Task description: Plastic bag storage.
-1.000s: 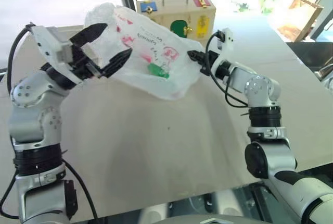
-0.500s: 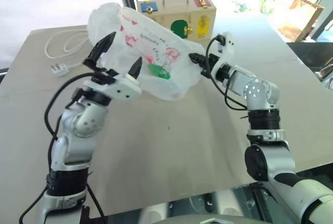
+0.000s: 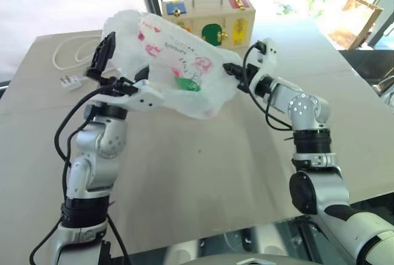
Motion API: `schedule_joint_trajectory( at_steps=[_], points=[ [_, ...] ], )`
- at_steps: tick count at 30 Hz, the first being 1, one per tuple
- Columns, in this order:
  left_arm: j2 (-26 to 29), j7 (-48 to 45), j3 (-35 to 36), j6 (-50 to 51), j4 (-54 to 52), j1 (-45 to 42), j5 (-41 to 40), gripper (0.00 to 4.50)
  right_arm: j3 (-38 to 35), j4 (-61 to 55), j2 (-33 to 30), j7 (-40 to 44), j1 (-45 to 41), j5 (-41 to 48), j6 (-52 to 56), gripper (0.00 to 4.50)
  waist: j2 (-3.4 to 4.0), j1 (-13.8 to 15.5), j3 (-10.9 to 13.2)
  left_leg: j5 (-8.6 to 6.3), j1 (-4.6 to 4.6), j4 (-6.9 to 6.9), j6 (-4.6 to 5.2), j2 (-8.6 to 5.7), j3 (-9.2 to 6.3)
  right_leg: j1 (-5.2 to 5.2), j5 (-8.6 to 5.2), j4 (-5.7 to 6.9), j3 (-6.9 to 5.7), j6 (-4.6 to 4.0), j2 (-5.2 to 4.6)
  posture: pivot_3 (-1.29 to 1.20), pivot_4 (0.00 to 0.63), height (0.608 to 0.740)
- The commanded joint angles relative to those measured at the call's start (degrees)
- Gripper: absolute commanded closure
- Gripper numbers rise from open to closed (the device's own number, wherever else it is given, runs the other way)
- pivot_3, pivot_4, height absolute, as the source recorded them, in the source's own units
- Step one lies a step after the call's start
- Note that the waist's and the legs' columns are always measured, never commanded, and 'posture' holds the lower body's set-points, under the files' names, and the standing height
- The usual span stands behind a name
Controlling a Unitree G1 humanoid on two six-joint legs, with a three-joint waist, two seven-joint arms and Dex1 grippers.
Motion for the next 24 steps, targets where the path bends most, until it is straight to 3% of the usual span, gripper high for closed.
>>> schedule_joint_trajectory(
  at_steps=[1, 6, 9, 13, 17, 24],
  points=[
    [1.24, -0.13, -0.84, 1.10, 1.34, -1.44, 0.33, 0.07, -0.24, -1.14, -0.08, 0.40, -1.16, 0.23, -1.02, 4.50, 0.00, -0.02, 0.00, 0.00, 0.00, 0.00, 0.00, 0.00, 0.00, 0.00, 0.00, 0.00, 0.00, 0.00, 0.00, 0.00, 0.150, 0.740],
    [1.30, 2.41, -1.00, 0.12, 1.12, -2.22, -0.36, 0.07, -0.19, -1.31, -0.02, 0.35, -0.95, 0.25, -0.94, 4.50, 0.00, -0.03, 0.00, 0.00, -0.01, 0.00, 0.00, 0.00, 0.00, -0.02, 0.00, 0.02, 0.00, 0.00, -0.02, 0.00, 0.150, 0.740],
    [1.50, 3.61, -0.77, -1.08, 0.07, -2.16, -0.78, 0.83, -0.17, -1.40, 0.09, 0.27, -0.87, 0.27, -0.88, 4.50, 0.00, -0.02, 0.00, 0.00, -0.01, 0.00, 0.00, 0.00, 0.01, -0.02, 0.00, 0.02, -0.01, 0.00, -0.07, 0.00, 0.150, 0.740],
    [2.13, 4.53, 0.05, -2.55, -1.30, -1.54, -1.36, 2.44, -0.07, -1.52, 0.28, 0.14, -0.75, 0.24, -0.83, 4.50, 0.00, -0.02, 0.00, 0.00, -0.01, -0.01, 0.00, -0.01, 0.01, -0.04, 0.00, 0.03, -0.02, 0.00, -0.12, 0.00, 0.150, 0.740],
    [2.60, 5.15, 2.48, -2.72, -2.73, -1.41, -3.05, 4.34, 0.10, -1.38, 0.39, 0.19, -0.67, -0.02, -0.88, 4.50, 0.00, -0.04, 0.00, 0.00, -0.01, -0.01, -0.01, -0.01, 0.01, -0.06, 0.00, 0.03, -0.02, 0.00, -0.16, 0.00, 0.150, 0.740],
    [2.74, 4.62, 4.89, -5.06, -4.11, -5.73, -10.92, 4.43, 1.13, -1.84, -0.21, 1.24, -0.51, -0.91, -0.84, 4.50, 0.00, -0.06, 0.00, 0.00, -0.04, -0.01, -0.01, -0.02, 0.01, -0.07, 0.00, 0.03, -0.05, 0.00, -0.19, 0.00, 0.150, 0.740]
  ],
)
